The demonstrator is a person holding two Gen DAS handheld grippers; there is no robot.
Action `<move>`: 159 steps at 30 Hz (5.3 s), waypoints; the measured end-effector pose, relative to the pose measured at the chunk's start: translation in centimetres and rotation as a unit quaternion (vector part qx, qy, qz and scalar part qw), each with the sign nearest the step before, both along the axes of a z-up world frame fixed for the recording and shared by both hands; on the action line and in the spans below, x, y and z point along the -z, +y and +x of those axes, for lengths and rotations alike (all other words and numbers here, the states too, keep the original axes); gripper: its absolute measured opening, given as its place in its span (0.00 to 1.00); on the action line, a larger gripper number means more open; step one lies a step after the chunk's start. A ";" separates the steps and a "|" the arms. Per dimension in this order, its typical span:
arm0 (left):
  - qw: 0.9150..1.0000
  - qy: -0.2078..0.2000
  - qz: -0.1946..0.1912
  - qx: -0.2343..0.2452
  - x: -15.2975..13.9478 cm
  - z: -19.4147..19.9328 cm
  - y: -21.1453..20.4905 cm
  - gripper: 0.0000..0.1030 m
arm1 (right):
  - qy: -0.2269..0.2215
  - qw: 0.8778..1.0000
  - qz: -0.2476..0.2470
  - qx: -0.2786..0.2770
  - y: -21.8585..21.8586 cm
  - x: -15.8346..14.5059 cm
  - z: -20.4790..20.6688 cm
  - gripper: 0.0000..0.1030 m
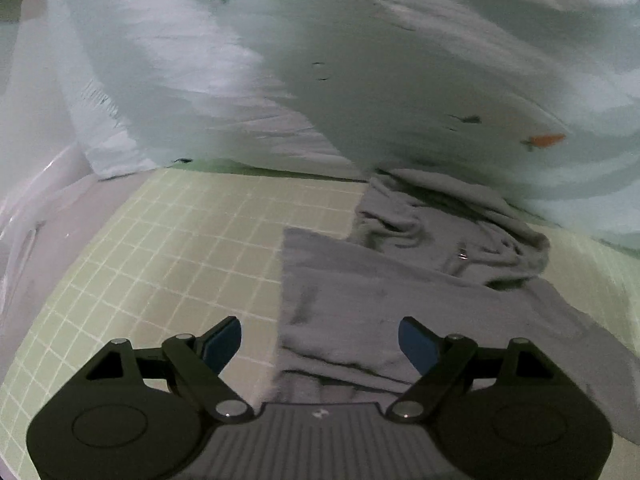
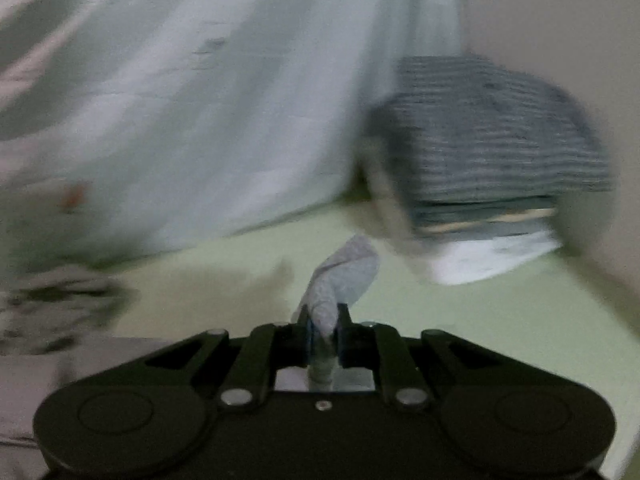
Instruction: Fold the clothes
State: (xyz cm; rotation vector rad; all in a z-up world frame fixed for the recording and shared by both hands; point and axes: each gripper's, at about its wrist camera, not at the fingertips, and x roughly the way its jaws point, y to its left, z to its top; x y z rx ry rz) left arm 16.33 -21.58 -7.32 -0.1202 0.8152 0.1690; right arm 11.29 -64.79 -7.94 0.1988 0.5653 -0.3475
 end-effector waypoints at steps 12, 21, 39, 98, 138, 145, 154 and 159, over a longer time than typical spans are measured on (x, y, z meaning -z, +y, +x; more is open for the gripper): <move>0.998 0.012 -0.031 -0.057 1.2 -1.0 4.0 0.84 | 0.091 0.987 -0.030 -0.130 10.8 3.3 2.6 1.00; 0.999 0.037 -0.012 0.024 1.5 -0.3 -5.4 0.84 | 0.124 0.990 -0.026 -0.057 2.7 5.1 0.2 1.00; 0.984 0.122 -0.060 0.110 7.3 0.5 -20.6 0.56 | 0.191 0.979 -0.017 -0.063 -8.4 9.3 -2.6 1.00; 0.983 -0.021 -0.059 -0.175 4.7 3.2 19.9 0.03 | 0.185 0.980 -0.024 -0.072 13.1 7.0 9.1 1.00; 0.982 -0.047 -0.172 0.061 2.5 3.6 7.0 0.15 | 0.191 0.976 -0.084 -0.067 14.5 7.5 7.4 1.00; 0.976 -0.014 -0.148 0.158 2.2 3.6 -0.4 0.39 | 0.184 0.981 -0.054 -0.013 11.5 7.5 5.9 1.00; 0.990 0.000 -0.105 0.097 2.9 2.8 1.8 0.69 | 0.170 0.984 -0.044 -0.001 11.1 6.6 5.9 1.00; 0.994 0.015 -0.095 0.052 3.6 2.9 4.2 0.70 | 0.172 0.984 -0.045 -0.023 12.7 6.1 6.8 1.00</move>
